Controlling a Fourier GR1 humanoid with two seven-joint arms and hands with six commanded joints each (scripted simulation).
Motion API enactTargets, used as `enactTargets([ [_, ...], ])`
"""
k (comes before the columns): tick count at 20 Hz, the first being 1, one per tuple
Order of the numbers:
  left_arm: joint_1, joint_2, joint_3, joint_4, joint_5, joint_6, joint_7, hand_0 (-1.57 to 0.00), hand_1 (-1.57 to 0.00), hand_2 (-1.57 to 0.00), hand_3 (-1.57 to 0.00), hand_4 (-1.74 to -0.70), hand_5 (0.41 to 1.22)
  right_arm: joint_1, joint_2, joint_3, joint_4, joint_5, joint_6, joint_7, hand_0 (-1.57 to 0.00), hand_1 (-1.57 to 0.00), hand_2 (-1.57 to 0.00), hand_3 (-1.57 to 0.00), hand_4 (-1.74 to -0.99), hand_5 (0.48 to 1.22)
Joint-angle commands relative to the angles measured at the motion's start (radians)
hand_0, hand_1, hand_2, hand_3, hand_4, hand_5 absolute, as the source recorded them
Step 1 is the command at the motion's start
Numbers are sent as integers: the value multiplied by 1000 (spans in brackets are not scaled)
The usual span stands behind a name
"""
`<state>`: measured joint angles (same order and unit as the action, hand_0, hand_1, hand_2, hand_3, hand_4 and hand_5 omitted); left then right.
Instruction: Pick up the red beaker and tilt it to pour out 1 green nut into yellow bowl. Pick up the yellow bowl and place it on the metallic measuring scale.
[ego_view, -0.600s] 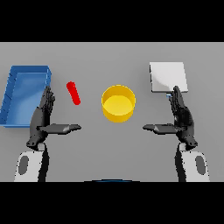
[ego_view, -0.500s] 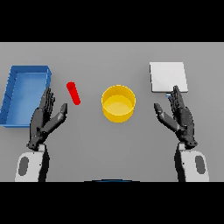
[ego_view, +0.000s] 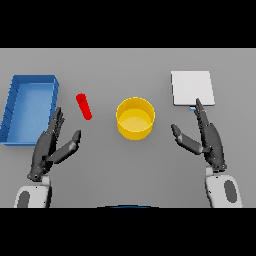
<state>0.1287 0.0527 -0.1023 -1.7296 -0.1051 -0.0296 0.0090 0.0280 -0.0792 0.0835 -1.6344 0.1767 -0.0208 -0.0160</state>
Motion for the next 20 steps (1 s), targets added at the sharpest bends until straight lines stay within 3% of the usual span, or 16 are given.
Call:
enactTargets([
  [1, 7, 3, -2, -5, -2, -2, 2, 1, 1, 1, 1, -1191, 663, 6, 2, 1, -1, -1, 0, -10, 1, 1, 1, 1, -1196, 584],
  [5, -3, -6, -23, -21, -24, 6, 43, 1, 1, 1, 1, -1171, 652, 15, 5, -10, -15, -63, 41, -36, 1, 1, 1, 1, -1261, 604],
  [9, -64, -13, -6, 66, -29, 14, 61, 1, 1, 1, 1, -1193, 658, 5, 12, -3, -5, -56, 42, -48, 1, 1, 1, 1, -1292, 624],
  [20, -373, -24, 94, 449, -43, 71, -37, 1, 1, 1, 1, -1228, 636, -7, -11, -26, 13, -67, 53, -46, 1, 1, 1, 1, -1298, 628],
])
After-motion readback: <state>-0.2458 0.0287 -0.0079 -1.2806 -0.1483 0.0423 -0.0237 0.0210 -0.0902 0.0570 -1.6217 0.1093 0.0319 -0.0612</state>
